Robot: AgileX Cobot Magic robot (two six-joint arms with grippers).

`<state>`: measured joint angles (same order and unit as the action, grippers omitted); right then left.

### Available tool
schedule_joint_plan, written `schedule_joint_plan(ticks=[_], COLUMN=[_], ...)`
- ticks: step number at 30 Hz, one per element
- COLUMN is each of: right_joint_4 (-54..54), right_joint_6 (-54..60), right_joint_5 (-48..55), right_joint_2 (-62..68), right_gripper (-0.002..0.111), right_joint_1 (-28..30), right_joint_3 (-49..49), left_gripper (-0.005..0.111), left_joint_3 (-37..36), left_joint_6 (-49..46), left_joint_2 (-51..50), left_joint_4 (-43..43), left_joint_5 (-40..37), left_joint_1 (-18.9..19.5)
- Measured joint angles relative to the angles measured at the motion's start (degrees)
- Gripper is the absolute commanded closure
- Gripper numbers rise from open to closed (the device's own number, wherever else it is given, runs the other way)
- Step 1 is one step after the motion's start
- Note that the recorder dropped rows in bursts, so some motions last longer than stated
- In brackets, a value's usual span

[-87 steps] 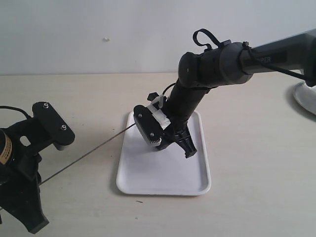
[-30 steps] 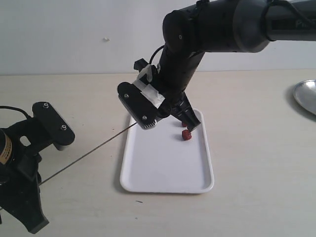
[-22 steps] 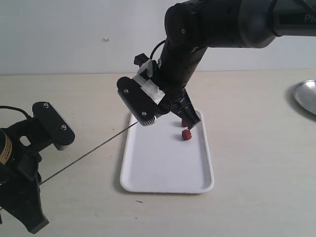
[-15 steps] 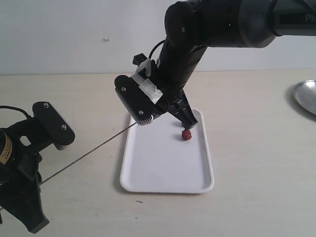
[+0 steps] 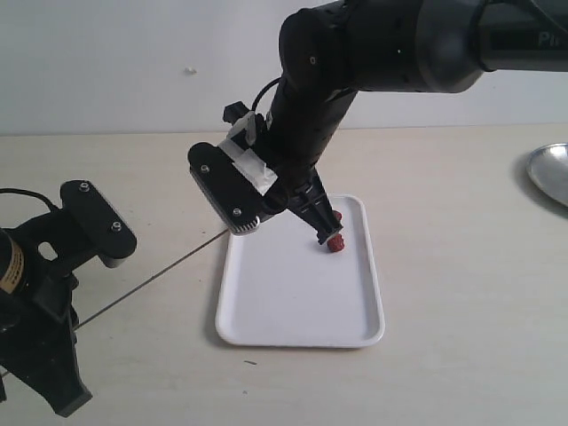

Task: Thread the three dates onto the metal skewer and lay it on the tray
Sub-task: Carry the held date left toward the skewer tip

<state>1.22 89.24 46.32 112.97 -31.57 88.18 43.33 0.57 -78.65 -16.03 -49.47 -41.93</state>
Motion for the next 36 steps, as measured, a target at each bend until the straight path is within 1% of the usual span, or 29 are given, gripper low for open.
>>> schedule_joint_plan(ticks=[11, 24, 36], right_joint_4=[0.0, 2.5, 2.3], right_joint_6=[-0.7, -0.7, -0.7], right_joint_5=[-0.1, 0.1, 0.4], right_joint_2=[0.0, 0.0, 0.0], right_gripper=[0.088, 0.088, 0.088], right_joint_1=[0.0, 0.0, -2.3], right_joint_3=[0.0, 0.0, 0.0], left_gripper=[0.107, 0.107, 0.107], left_joint_3=[0.0, 0.0, -0.1], left_joint_6=[0.0, 0.0, 0.0], left_joint_2=[0.0, 0.0, 0.0], left_joint_4=[0.0, 0.0, 0.0], left_joint_5=[0.0, 0.0, -1.0], left_joint_1=[0.0, 0.0, 0.0])
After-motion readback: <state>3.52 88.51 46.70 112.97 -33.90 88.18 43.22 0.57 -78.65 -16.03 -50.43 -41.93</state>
